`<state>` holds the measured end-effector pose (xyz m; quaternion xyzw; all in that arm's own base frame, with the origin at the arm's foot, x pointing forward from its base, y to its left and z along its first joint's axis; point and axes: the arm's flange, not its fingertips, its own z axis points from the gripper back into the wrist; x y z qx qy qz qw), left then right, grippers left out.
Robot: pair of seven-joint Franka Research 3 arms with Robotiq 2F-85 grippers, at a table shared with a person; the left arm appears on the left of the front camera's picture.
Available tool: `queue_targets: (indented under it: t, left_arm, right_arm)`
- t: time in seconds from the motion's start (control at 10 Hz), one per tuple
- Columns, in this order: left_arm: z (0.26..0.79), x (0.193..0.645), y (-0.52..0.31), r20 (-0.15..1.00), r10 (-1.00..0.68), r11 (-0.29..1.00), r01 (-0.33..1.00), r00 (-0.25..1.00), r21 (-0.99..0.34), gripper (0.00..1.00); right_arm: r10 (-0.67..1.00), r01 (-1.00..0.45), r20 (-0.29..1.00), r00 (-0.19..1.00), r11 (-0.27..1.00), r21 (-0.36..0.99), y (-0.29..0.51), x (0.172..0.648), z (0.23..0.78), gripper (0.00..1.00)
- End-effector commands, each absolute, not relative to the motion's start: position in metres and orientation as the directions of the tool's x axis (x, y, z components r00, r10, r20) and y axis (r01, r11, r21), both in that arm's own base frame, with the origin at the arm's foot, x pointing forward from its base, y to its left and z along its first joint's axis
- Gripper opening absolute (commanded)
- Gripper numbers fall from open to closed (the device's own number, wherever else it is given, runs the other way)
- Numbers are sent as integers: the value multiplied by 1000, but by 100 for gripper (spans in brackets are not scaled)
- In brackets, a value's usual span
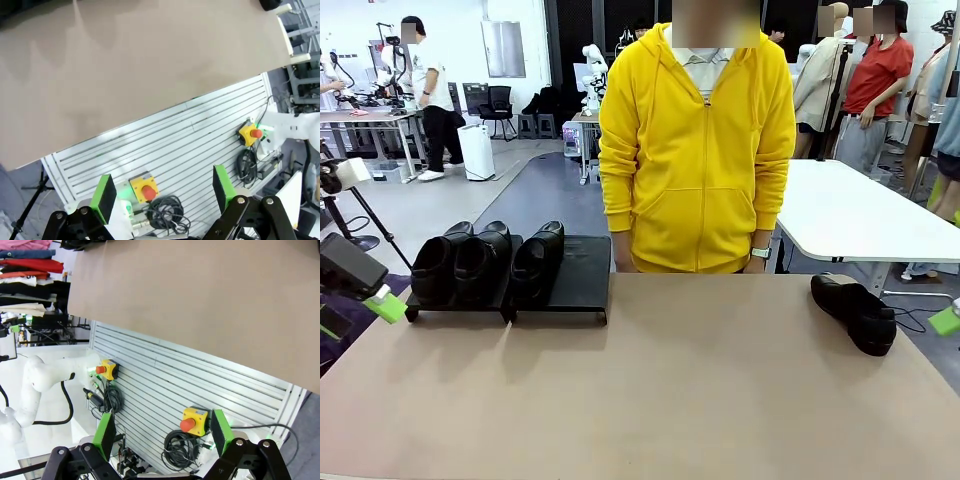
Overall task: Organize the shoes by placing them on the stand.
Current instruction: Pick up one Shoe and place it in the middle of the table.
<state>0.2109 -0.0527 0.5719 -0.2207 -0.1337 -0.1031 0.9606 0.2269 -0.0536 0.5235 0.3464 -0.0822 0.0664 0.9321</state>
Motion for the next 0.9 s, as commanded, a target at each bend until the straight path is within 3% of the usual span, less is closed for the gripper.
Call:
queue_targets:
  t: [0.0,0.2,0.3,0.4,0.5,0.7,0.8]
  left_arm:
    - [573,214,-51,312,-134,875,260,941,-407,100]
    - [573,214,-51,312,-134,875,260,941,-407,100]
    - [573,214,-51,312,-134,875,260,941,-407,100]
    - [573,214,-51,312,-134,875,260,941,-407,100]
    - [573,214,-51,312,-134,875,260,941,-407,100]
    - [573,214,-51,312,-134,875,260,941,-407,100]
    - [573,214,-51,312,-134,875,260,941,-407,100]
  right_arm:
    - [83,-209,219,972,734,646,-55,227,525,100]
    - [67,-181,199,978,751,635,-54,227,524,100]
    - [294,-255,17,956,798,545,-31,283,512,100]
    - [364,-302,-73,929,855,422,-21,326,489,100]
    - [321,-273,-100,942,903,331,-23,361,465,100]
    - [262,-257,-37,964,961,105,-28,408,429,100]
    - [288,-287,0,958,955,75,-25,420,415,100]
